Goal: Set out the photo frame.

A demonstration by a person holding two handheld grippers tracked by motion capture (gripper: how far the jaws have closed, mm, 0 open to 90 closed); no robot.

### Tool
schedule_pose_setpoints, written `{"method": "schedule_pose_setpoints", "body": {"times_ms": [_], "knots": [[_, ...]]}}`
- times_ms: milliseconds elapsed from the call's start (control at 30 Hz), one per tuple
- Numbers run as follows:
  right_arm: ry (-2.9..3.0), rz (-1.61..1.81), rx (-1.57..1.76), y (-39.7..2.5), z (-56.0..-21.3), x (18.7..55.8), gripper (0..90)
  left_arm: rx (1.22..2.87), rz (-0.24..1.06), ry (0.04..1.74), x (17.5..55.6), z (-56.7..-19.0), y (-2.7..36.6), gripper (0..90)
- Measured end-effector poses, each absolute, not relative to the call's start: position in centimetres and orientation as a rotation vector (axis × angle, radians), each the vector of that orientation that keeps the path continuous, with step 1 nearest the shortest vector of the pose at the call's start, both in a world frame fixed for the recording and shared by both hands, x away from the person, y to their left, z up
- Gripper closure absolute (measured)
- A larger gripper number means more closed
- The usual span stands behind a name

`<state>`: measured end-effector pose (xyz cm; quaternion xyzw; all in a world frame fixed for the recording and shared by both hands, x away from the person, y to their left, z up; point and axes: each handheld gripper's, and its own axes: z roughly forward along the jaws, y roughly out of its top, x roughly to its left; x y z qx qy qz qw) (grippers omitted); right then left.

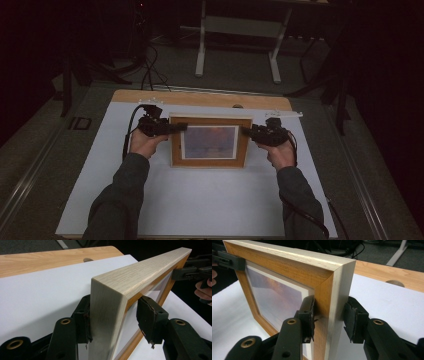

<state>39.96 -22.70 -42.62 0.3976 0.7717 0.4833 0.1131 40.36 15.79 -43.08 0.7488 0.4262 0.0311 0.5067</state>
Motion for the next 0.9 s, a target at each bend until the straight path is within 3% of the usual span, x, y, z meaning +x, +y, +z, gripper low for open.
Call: {"method": "schedule_pose_setpoints", "body": {"times_ms": [900], "knots": [[2.271, 1.381, 1.137, -22.52, -42.66, 39.80, 59.7, 1.784, 0.040, 1.054, 40.05, -43.40, 15.90, 48.9]]}}
